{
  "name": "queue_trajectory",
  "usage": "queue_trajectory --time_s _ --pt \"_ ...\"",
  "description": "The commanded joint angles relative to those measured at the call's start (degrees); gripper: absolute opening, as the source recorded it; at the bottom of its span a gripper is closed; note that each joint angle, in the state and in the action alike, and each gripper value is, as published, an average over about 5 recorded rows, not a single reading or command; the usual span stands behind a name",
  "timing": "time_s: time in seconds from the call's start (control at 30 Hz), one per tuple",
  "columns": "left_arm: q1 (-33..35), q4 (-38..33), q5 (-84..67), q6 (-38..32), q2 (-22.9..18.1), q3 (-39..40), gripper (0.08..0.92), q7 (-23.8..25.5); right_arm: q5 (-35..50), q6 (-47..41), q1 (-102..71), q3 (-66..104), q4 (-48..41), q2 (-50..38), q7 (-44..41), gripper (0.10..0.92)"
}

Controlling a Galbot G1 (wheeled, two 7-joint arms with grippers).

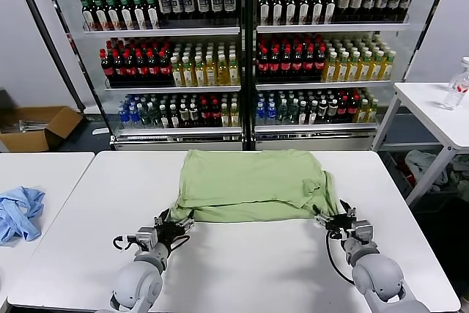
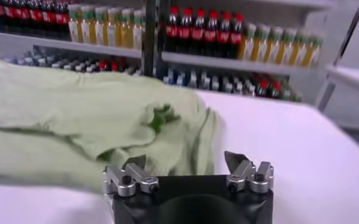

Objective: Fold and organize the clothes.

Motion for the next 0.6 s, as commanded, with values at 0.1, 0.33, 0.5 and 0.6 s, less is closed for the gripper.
queue_trajectory --time_s 0.1,0.33,0.5,0.6 --pt "-0.6 1.5 -2.3 1.1 0.0 -0.1 0.531 0.4 3.5 -2.6 -1.0 -0.8 -0.3 -0.3 -0.1 0.495" --pt "0.0 0.1 -4.0 1.8 0.4 -0.5 0.323 1.0 4.2 -2.3 -2.2 0.1 1.6 -1.2 -0.3 0.288" --pt "3.7 -4.6 -4.4 2.1 1.1 -1.4 0.185 0.9 4.9 -2.3 -6.2 2.2 6.1 -2.2 -0.1 0.177" --pt "7.7 -9.2 -4.1 2.5 1.6 -2.1 0.119 0.5 5.2 -2.5 -10.7 4.5 10.5 -3.2 0.2 0.164"
